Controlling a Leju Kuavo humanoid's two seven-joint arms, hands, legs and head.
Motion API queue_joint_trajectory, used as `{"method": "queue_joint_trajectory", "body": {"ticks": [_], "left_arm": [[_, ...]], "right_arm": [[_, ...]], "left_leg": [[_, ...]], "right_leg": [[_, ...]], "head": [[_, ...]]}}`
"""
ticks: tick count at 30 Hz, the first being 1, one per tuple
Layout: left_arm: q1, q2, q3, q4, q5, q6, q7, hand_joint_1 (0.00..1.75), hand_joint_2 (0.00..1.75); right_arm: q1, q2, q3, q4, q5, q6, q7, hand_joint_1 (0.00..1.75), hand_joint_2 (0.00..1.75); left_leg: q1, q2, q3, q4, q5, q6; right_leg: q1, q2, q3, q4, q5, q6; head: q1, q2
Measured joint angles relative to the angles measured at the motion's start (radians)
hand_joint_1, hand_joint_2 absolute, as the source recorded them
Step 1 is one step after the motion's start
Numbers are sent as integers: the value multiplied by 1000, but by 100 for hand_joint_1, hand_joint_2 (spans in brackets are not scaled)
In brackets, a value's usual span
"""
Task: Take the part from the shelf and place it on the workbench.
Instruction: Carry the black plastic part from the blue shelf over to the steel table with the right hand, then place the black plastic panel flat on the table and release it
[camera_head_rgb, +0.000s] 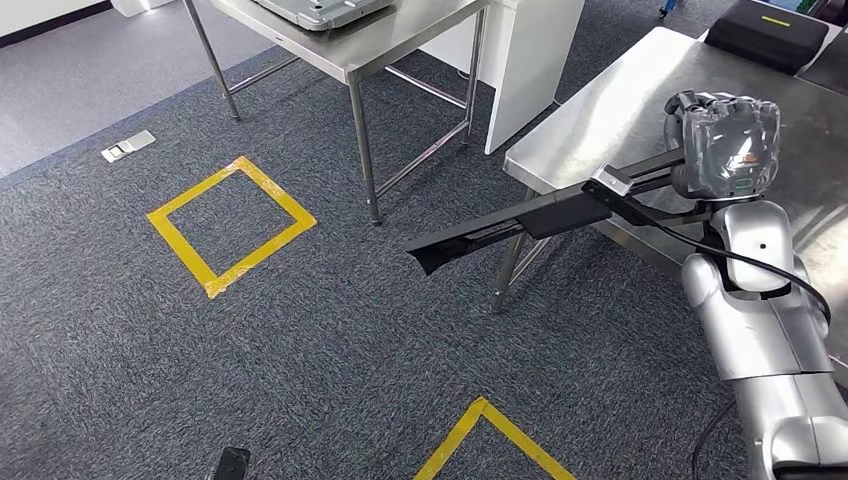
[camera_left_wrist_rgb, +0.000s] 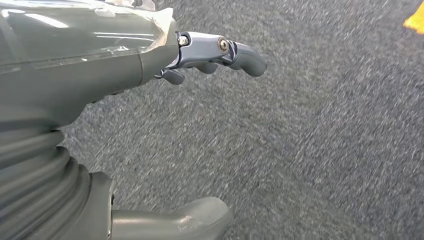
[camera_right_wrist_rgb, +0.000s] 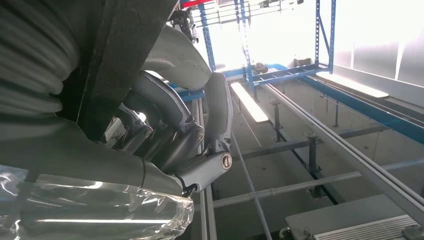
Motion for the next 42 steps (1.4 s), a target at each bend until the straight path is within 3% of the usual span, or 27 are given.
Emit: {"method": "queue_joint_trajectory", "body": {"ticks": [36, 42], "left_arm": [[0, 5, 0, 0, -5, -36, 20, 0, 175], [0, 8, 0, 0, -10, -39, 24, 0, 175]], "right_arm": [[15, 16, 2, 0, 8, 1, 11, 175, 175], [17, 16, 2, 0, 11, 1, 11, 175, 175]], "left_leg": [[-1, 0, 1, 0, 0, 0], [-5, 0, 1, 1, -2, 5]], "right_leg": [[0, 0, 3, -2, 1, 1], [-4, 0, 5, -7, 3, 5]], "head": [[0, 0], [0, 0]]}}
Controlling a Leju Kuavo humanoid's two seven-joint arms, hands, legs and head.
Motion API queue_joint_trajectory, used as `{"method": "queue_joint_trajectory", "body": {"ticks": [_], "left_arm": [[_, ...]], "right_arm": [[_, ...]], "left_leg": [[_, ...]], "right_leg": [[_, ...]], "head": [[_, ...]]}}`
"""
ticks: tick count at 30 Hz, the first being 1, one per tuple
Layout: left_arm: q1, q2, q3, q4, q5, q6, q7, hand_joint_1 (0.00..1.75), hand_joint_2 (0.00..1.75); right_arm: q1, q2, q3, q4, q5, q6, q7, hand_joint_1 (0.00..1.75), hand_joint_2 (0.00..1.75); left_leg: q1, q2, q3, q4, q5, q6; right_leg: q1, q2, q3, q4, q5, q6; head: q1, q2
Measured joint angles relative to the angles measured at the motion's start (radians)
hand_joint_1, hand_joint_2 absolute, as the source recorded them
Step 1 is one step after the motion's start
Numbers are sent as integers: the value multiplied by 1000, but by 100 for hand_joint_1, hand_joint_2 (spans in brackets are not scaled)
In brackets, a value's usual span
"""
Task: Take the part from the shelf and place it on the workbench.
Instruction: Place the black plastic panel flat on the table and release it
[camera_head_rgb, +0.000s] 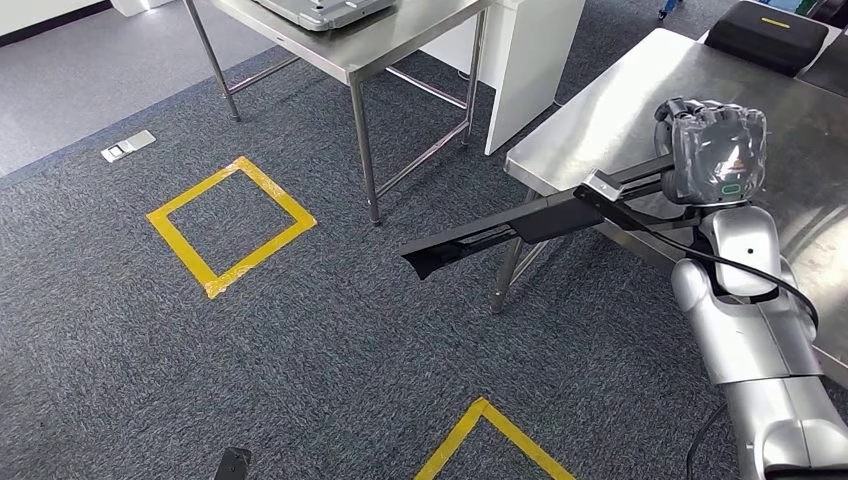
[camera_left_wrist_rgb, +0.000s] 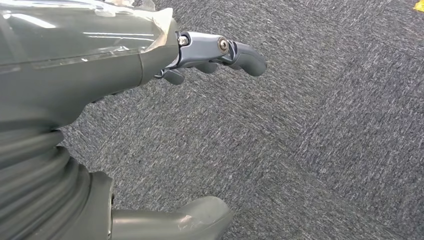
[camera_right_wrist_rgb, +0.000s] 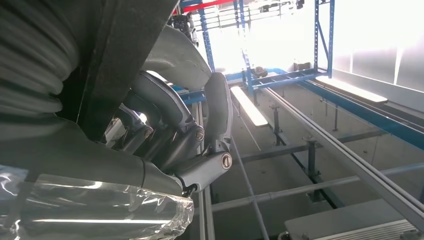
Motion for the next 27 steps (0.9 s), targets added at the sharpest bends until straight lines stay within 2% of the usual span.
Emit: {"method": "queue_joint_trajectory", "body": {"ticks": [3, 5, 6, 7, 9, 10, 11, 12, 14, 15, 16, 17, 18, 20, 21, 22, 24, 25, 26, 27], "left_arm": [[0, 1, 0, 0, -1, 0, 0, 0, 175], [0, 1, 0, 0, -1, 0, 0, 0, 175], [-1, 1, 0, 0, -1, 0, 0, 0, 175], [-1, 1, 0, 0, -1, 0, 0, 0, 175], [-2, 0, 0, 0, -1, 0, 1, 0, 175], [-1, 0, 0, 0, -1, 0, 1, 0, 175], [-1, -1, 0, 0, -1, 0, 1, 0, 175], [-1, -1, 0, 0, -1, -1, 1, 0, 175], [-2, -2, 0, 0, -2, -3, 1, 0, 175], [-2, -2, 0, 0, -3, -4, 1, 0, 175], [-3, -1, 0, 0, -5, -5, 1, 0, 175], [-3, -1, 0, 0, -7, -6, 1, 0, 175], [-3, -1, 0, 0, -9, -6, 2, 0, 175], [-4, -1, 0, 0, -10, -6, 4, 0, 175], [-4, -1, 0, 0, -11, -7, 5, 0, 175], [-4, -1, 0, 0, -12, -7, 6, 0, 175], [-4, -1, 0, 0, -15, -8, 8, 0, 175], [-4, 0, 0, 0, -17, -8, 9, 0, 175], [-4, 0, 0, 0, -19, -8, 9, 0, 175], [-4, 0, 0, 0, -20, -8, 9, 0, 175]], "right_arm": [[1, 0, 0, 0, 2, 0, 0, 175, 175], [3, -2, -1, 0, 2, 0, 0, 175, 175], [4, -3, -2, 0, 2, 0, 0, 175, 175], [5, -5, -2, 0, 1, 0, 0, 175, 175], [8, -8, -3, 0, 1, 0, 1, 175, 175], [11, -9, -3, 0, 1, 0, 1, 175, 175], [14, -10, -3, 1, 1, 0, 1, 175, 175], [17, -11, -3, 1, 2, 0, 1, 175, 175], [18, -11, -3, 2, 4, 0, 2, 175, 175], [18, -10, -4, 2, 6, 0, 4, 175, 175], [17, -11, -5, 2, 8, 0, 6, 175, 175], [18, -11, -6, 1, 10, 0, 8, 175, 175], [18, -11, -7, 1, 11, -1, 9, 175, 175], [19, -11, -8, 1, 12, -1, 11, 175, 175], [20, -11, -9, 0, 12, -1, 11, 175, 175], [20, -11, -10, -2, 13, 0, 11, 175, 175], [21, -10, -12, -3, 13, 0, 12, 175, 175], [23, -10, -12, -4, 14, 0, 12, 175, 175], [26, -10, -12, -4, 15, 1, 12, 175, 175], [28, -9, -12, -4, 16, 1, 12, 175, 175]], "left_leg": [[-3, 0, 2, -3, 2, 8], [4, 2, 14, -23, 14, 19], [8, 4, 21, -37, 22, 26], [12, 5, 28, -49, 28, 31], [12, 6, 32, -57, 33, 34], [12, 6, 32, -58, 34, 33], [13, 6, 31, -57, 35, 32], [14, 6, 31, -57, 37, 30], [17, 6, 30, -57, 39, 22], [16, 6, 29, -57, 41, 16], [15, 6, 29, -58, 42, 9], [12, 5, 29, -58, 45, 2], [10, 5, 29, -60, 48, -4], [12, 2, 26, -58, 47, -15], [15, -3, 20, -47, 33, -21], [17, -11, 8, -18, 5, -26], [17, -25, -32, 92, -75, -32], [17, -28, -50, 148, -106, -33], [17, -29, -56, 181, -118, -32], [17, -30, -45, 181, -113, -29]], "right_leg": [[-2, 0, 5, -8, 5, 7], [-4, 0, 8, -12, 3, 12], [-5, 1, 6, 0, -9, 13], [-7, 2, -5, 30, -29, 11], [-7, 5, -46, 142, -86, 8], [-7, 6, -64, 192, -106, 10], [-7, 7, -68, 216, -112, 15], [-9, 8, -53, 200, -103, 22], [-15, 2, 21, 79, -68, 37], [-13, 0, 58, 24, -53, 38], [-9, 0, 81, -16, -43, 34], [-6, 2, 89, -32, -41, 24], [-2, 7, 89, -31, -36, 14], [-10, 11, 84, -37, -29, -9], [-12, 12, 81, -39, -25, -20], [-14, 13, 78, -40, -19, -31], [-10, 14, 67, -41, -10, -49], [-7, 15, 61, -41, -6, -55], [-4, 17, 54, -41, -1, -58], [-2, 19, 48, -41, 4, -60]], "head": [[0, 0], [0, 0], [1, 0], [2, 0], [3, 0], [2, 0], [2, 0], [2, 0], [2, 0], [2, 0], [2, 0], [1, 0], [0, 0], [-2, 0], [-2, 0], [-3, 0], [-5, 0], [-6, 0], [-6, 0], [-6, 0]]}}
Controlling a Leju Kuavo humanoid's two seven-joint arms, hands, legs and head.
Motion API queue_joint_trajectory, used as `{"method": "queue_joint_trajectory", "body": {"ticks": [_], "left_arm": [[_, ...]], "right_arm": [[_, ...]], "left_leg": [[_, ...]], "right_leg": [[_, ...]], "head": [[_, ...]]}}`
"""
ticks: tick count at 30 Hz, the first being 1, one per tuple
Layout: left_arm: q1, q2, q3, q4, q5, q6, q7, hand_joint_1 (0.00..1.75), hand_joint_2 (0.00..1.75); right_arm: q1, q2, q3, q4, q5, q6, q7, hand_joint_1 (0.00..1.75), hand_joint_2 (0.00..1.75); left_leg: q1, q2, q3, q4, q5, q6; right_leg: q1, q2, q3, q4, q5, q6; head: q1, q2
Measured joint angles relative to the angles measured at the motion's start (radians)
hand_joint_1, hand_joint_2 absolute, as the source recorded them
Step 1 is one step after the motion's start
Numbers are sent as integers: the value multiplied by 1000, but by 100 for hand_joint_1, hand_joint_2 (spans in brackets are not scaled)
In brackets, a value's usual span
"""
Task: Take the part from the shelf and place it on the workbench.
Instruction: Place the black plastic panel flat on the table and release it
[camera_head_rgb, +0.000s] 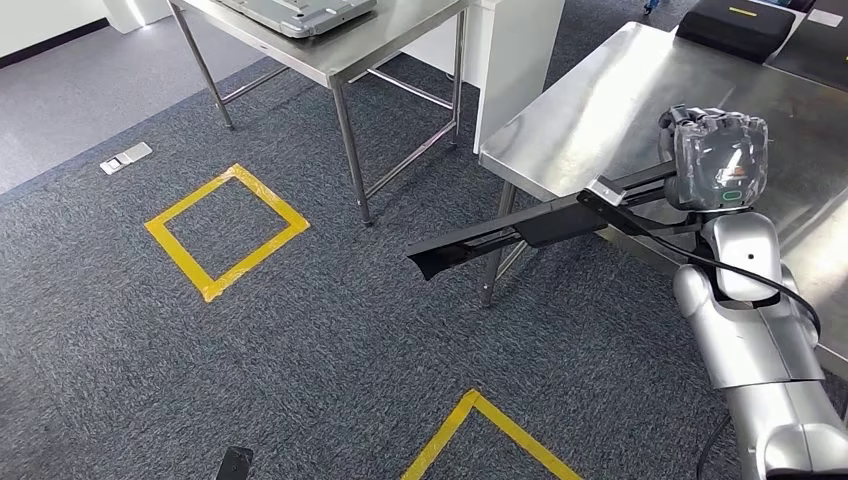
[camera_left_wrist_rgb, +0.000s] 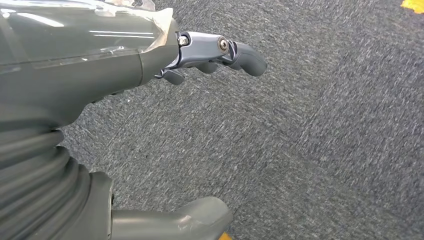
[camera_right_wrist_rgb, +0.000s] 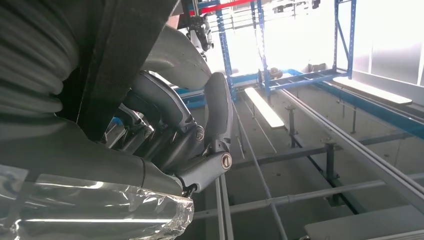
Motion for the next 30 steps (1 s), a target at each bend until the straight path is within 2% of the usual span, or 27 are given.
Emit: {"method": "queue_joint_trajectory", "body": {"ticks": [1, 3, 4, 5, 8, 9, 10, 12, 13, 14, 15, 16, 18, 19, 20, 22, 23, 24, 25, 26, 27, 28, 29, 30], "left_arm": [[0, 0, 0, 0, -1, 0, 0, 0, 175], [-2, 1, 0, 0, -2, -1, 0, 0, 175], [-3, 1, 0, 0, -2, -1, 0, 0, 175], [-4, 2, 0, -1, -2, -2, 1, 0, 175], [-5, 3, 0, -1, -2, -3, 1, 0, 175], [-6, 3, 0, -1, -2, -3, 1, 0, 175], [-6, 2, 0, -2, -2, -4, 1, 0, 175], [-5, 2, 0, -2, -2, -4, 0, 0, 175], [-5, 2, 0, -2, -2, -4, 0, 0, 175], [-5, 1, 0, -2, -2, -4, 0, 0, 175], [-4, 0, 0, -2, -2, -4, -1, 0, 175], [-4, -1, 0, -2, -2, -5, -1, 0, 175], [-4, -1, 0, -2, -2, -5, -1, 0, 175], [-5, -1, 0, -2, -2, -5, -1, 0, 175], [-5, -1, 0, -2, -2, -6, -1, 0, 175], [-5, -1, 0, -2, -2, -5, -2, 0, 175], [-5, -1, 0, -2, -2, -5, -3, 0, 175], [-4, 0, 0, -2, -2, -5, -5, 0, 175], [-4, -1, 0, -2, -2, -5, -8, 0, 175], [-3, -1, 0, -2, -2, -4, -12, 0, 175], [-2, -1, 0, -2, -2, -2, -15, 0, 175], [-2, -1, 0, -2, -2, 0, -18, 0, 175], [-2, 0, 0, -2, -4, 2, -19, 0, 175], [-2, 0, 0, -2, -6, 3, -20, 0, 175]], "right_arm": [[2, 0, 0, 0, 1, 0, 0, 175, 175], [4, 1, -3, -2, 2, 1, 0, 175, 175], [4, 1, -4, -3, 2, 1, 1, 175, 175], [3, 2, -5, -5, 3, 1, 1, 175, 175], [4, 1, -6, -7, 3, 1, 1, 175, 175], [6, 0, -6, -8, 4, 2, 1, 175, 175], [7, -1, -6, -8, 4, 1, 1, 175, 175], [11, -3, -7, -8, 6, 0, 2, 175, 175], [14, -4, -7, -8, 7, 0, 2, 175, 175], [18, -4, -7, -8, 8, 0, 2, 175, 175], [21, -3, -7, -8, 8, 0, 2, 175, 175], [23, -3, -7, -8, 9, 0, 2, 175, 175], [22, -3, -7, -8, 9, 0, 2, 175, 175], [21, -2, -7, -8, 9, 0, 2, 175, 175], [21, -3, -7, -8, 9, 0, 2, 175, 175], [22, -3, -7, -8, 10, -1, 1, 175, 175], [22, -3, -7, -8, 11, -2, 1, 175, 175], [24, -2, -7, -8, 13, -3, 1, 175, 175], [25, -2, -7, -8, 14, -4, 1, 175, 175], [26, -2, -6, -8, 16, -5, 0, 175, 175], [28, -1, -6, -8, 17, -6, 0, 175, 175], [29, -1, -6, -8, 17, -6, 0, 175, 175], [30, -1, -5, -8, 17, -5, -1, 175, 175], [28, 0, -5, -7, 17, -4, -1, 175, 175]], "left_leg": [[0, -1, 31, -37, 19, 4], [-3, -7, 121, -162, 55, 16], [-5, -12, 152, -208, 68, 20], [-9, -15, 168, -236, 73, 24], [-15, -10, 165, -262, 96, 37], [-13, -7, 163, -273, 109, 44], [-11, -4, 159, -285, 123, 51], [-10, 1, 144, -294, 144, 58], [-10, 4, 134, -294, 152, 58], [-10, 6, 123, -294, 159, 57], [-9, 8, 113, -293, 166, 55], [-9, 9, 105, -293, 173, 53], [-8, 12, 92, -291, 184, 44], [-8, 13, 88, -291, 190, 38], [-10, 13, 86, -290, 195, 32], [-13, 13, 83, -291, 204, 23], [-12, 12, 81, -289, 204, 19], [-9, 10, 75, -282, 196, 14], [-8, 8, 72, -282, 174, 14], [-7, 7, 69, -279, 153, 19], [-8, 5, 67, -280, 142, 29], [-8, 4, 68, -291, 158, 44], [-8, 3, 67, -296, 187, 49], [-8, 2, 66, -303, 216, 46]], "right_leg": [[2, 3, -5, 0, 5, 1], [4, 8, -12, -1, 15, 7], [4, 9, -13, -2, 20, 13], [4, 10, -14, -4, 25, 19], [6, 9, -16, -16, 42, 39], [7, 8, -23, -11, 34, 40], [9, 6, -35, 12, 13, 37], [8, 3, -72, 115, -59, 28], [7, 3, -89, 177, -91, 29], [6, 2, -96, 221, -110, 33], [4, 2, -85, 233, -114, 41], [2, 0, -54, 204, -106, 50], [-2, -6, 49, 66, -80, 62], [2, -7, 90, 7, -70, 62], [5, -7, 114, -33, -66, 58], [11, -3, 118, -48, -61, 46], [7, -3, 115, -51, -59, 38], [4, -3, 111, -51, -55, 30], [3, -2, 107, -52, -52, 22], [4, -2, 102, -52, -48, 15], [9, -1, 98, -52, -45, 12], [12, 0, 94, -52, -42, 9], [14, 1, 91, -52, -38, 7], [15, 2, 88, -52, -36, 6]], "head": [[0, 0], [0, 0], [2, 0], [1, 0], [0, 0], [1, 0], [2, 0], [3, 0], [4, 0], [4, 0], [4, 0], [4, 0], [4, 0], [3, 0], [3, 0], [0, 0], [0, 0], [-2, 0], [-4, 0], [-5, 0], [-6, 0], [-8, 0], [-7, 0], [-7, 0]]}}
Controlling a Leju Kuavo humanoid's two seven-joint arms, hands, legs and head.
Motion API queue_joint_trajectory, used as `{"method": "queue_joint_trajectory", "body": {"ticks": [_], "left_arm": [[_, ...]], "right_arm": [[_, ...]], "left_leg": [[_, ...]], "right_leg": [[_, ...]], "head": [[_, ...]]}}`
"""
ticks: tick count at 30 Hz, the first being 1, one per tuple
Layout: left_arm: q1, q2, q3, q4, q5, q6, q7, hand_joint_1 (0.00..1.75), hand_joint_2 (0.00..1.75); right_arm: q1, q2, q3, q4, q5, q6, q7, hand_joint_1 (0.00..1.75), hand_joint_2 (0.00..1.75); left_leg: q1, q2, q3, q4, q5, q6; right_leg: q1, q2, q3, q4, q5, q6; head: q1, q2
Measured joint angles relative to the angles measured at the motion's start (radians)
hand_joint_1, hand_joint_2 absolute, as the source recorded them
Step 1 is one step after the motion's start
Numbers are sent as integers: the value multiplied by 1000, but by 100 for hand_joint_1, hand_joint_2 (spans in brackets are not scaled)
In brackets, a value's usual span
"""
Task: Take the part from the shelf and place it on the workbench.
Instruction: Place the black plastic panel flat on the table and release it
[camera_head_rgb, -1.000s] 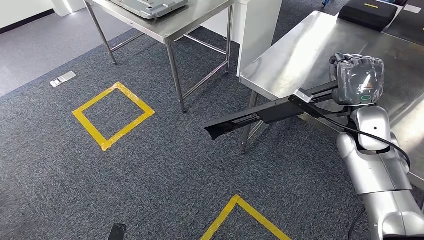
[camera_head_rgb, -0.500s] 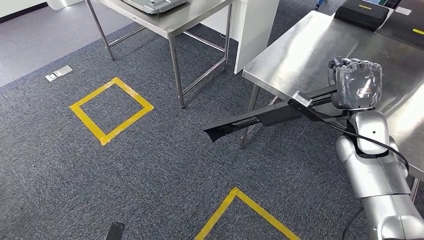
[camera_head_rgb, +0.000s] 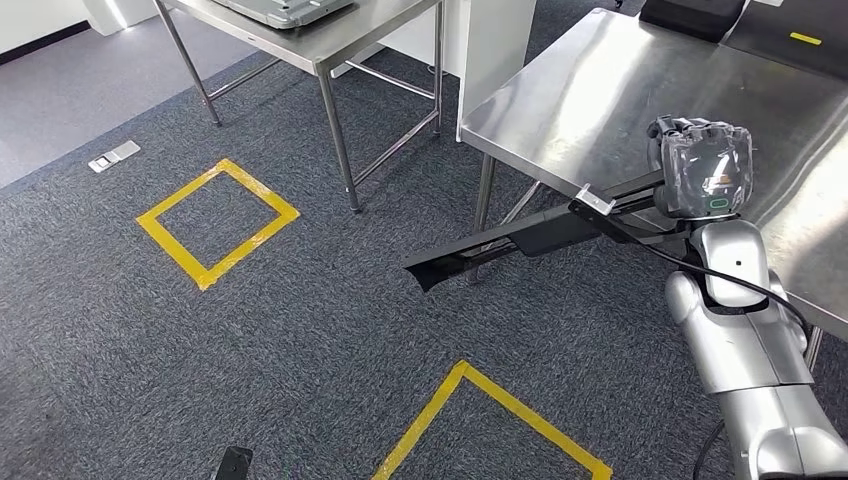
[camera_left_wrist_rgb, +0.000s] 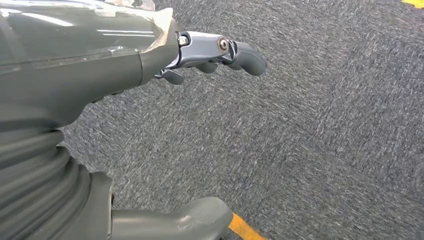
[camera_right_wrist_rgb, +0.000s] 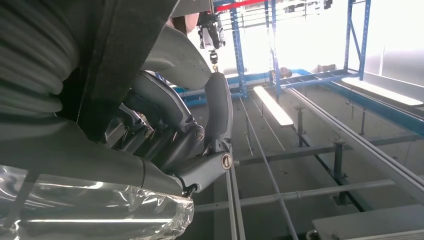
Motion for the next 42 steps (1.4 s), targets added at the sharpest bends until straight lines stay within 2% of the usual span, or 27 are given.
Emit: {"method": "queue_joint_trajectory", "body": {"ticks": [1, 2, 4, 14, 16, 18, 19, 20, 22, 23, 24, 25, 27, 28, 29, 30, 32, 33, 34, 35, 38, 39, 40, 42], "left_arm": [[0, 0, 0, 0, -3, 1, 1, 0, 175], [-1, 0, 0, 0, -5, 1, 2, 0, 175], [-1, 0, 0, 0, -11, 2, 5, 0, 175], [-2, 0, 0, 0, -19, 2, 14, 0, 175], [-5, -1, 0, -1, -22, 2, 15, 0, 175], [-11, -4, 0, -1, -25, 4, 16, 0, 175], [-13, -6, 0, -1, -26, 4, 17, 0, 175], [-15, -7, 0, -1, -26, 4, 17, 0, 175], [-15, -6, 0, -1, -27, 4, 18, 0, 175], [-15, -4, 0, -1, -28, 4, 18, 0, 175], [-15, -2, 0, -1, -29, 4, 17, 0, 175], [-14, 0, -1, -2, -30, 5, 17, 0, 175], [-13, 0, -1, -2, -32, 5, 16, 0, 175], [-13, 0, -1, -2, -31, 5, 17, 0, 175], [-13, 0, -1, -2, -31, 5, 17, 0, 175], [-13, 0, -1, -2, -32, 5, 17, 0, 175], [-12, -2, -1, -2, -32, 5, 17, 0, 175], [-12, -2, -1, -2, -32, 5, 17, 0, 175], [-12, -2, -1, -2, -32, 5, 17, 0, 175], [-12, -2, -1, -2, -31, 5, 18, 0, 175], [-13, -2, -1, -2, -31, 5, 17, 0, 175], [-13, -1, -1, -2, -31, 5, 16, 0, 175], [-14, 0, -1, -2, -31, 6, 14, 0, 175], [-14, 1, 0, -2, -30, 8, 8, 0, 175]], "right_arm": [[-2, 0, 0, 1, -1, 2, 0, 175, 175], [-5, 1, 0, 3, -3, 4, 0, 175, 175], [-12, 1, 0, 6, -8, 11, 0, 175, 175], [-25, 2, -1, 17, -21, 14, 0, 175, 175], [-25, 0, -3, 18, -23, 12, -1, 175, 175], [-22, -7, -8, 21, -25, 10, -3, 175, 175], [-20, -10, -10, 22, -26, 9, -4, 175, 175], [-18, -12, -12, 23, -27, 9, -4, 175, 175], [-15, -11, -12, 24, -27, 9, -5, 175, 175], [-14, -11, -12, 24, -26, 9, -6, 175, 175], [-12, -11, -13, 24, -26, 9, -6, 175, 175], [-9, -10, -14, 24, -26, 8, -6, 175, 175], [-4, -10, -15, 23, -25, 7, -6, 175, 175], [-2, -9, -15, 23, -24, 6, -7, 175, 175], [-1, -8, -15, 23, -23, 6, -7, 175, 175], [0, -8, -15, 23, -23, 6, -7, 175, 175], [2, -9, -16, 23, -22, 5, -7, 175, 175], [3, -9, -16, 23, -21, 5, -6, 175, 175], [4, -8, -16, 23, -21, 5, -6, 175, 175], [5, -8, -16, 23, -21, 5, -6, 175, 175], [3, -7, -16, 23, -18, 5, -6, 175, 175], [2, -7, -17, 23, -15, 5, -5, 175, 175], [0, -8, -17, 23, -10, 5, -4, 175, 175], [0, -10, -17, 23, -1, 4, -1, 175, 175]], "left_leg": [[1, 0, -1, -6, 21, -10], [2, 0, -2, -9, 23, -23], [3, -1, -3, -12, 27, -33], [3, -2, -3, -12, 28, -34], [7, 1, 19, -51, 43, -16], [20, 8, 43, -108, 71, -5], [29, 11, 44, -122, 81, -10], [37, 13, 36, -116, 84, -22], [51, 16, 11, -82, 77, -50], [55, 18, -3, -57, 68, -66], [55, 19, -14, -39, 60, -78], [53, 21, -19, -28, 54, -87], [55, 25, -21, -22, 50, -94], [57, 25, -22, -13, 40, -95], [57, 23, -31, 14, 16, -94], [55, 17, -50, 64, -21, -91], [45, 10, -109, 216, -106, -79], [39, 8, -133, 278, -133, -72], [32, 6, -142, 309, -144, -61], [23, 4, -130, 297, -137, -46], [-13, -15, -16, 117, -78, 23], [-22, -20, 10, 73, -67, 40], [-28, -22, 22, 52, -63, 49], [-32, -19, 28, 34, -52, 51]], "right_leg": [[1, 0, -3, 1, 2, -1], [1, 0, -6, 1, 4, -1], [0, 0, -8, 1, 5, -1], [0, 0, -8, 2, 5, -1], [4, -1, -8, -4, 4, 6], [-9, -3, -65, 108, -46, 23], [-21, -5, -88, 159, -66, 33], [-36, -7, -96, 176, -70, 52], [-56, -19, -40, 67, -26, 91], [-61, -24, -22, 29, -12, 99], [-62, -27, -17, 18, -8, 95], [-60, -28, -26, 31, -10, 82], [-62, -19, -33, 44, -8, 55], [-60, -16, -37, 47, -5, 48], [-57, -12, -39, 48, -2, 43], [-52, -9, -41, 48, 0, 38], [-41, -4, -44, 47, 4, 32], [-34, -1, -46, 47, 5, 29], [-26, 3, -48, 47, 6, 27], [-18, 7, -50, 47, 8, 24], [2, 16, -53, 44, 12, 18], [4, 18, -53, 42, 13, 16], [4, 19, -52, 39, 15, 17], [3, 21, -51, 29, 19, 22]], "head": [[-1, 0], [0, 0], [0, 0], [0, 0], [0, 0], [2, 0], [3, 0], [3, 0], [5, 0], [10, 0], [11, 0], [9, 0], [-3, 0], [-8, 0], [-10, 0], [-12, 0], [-13, 0], [-14, 0], [-14, 0], [-14, 0], [-11, 0], [-9, 0], [-8, 0], [-7, 0]]}}
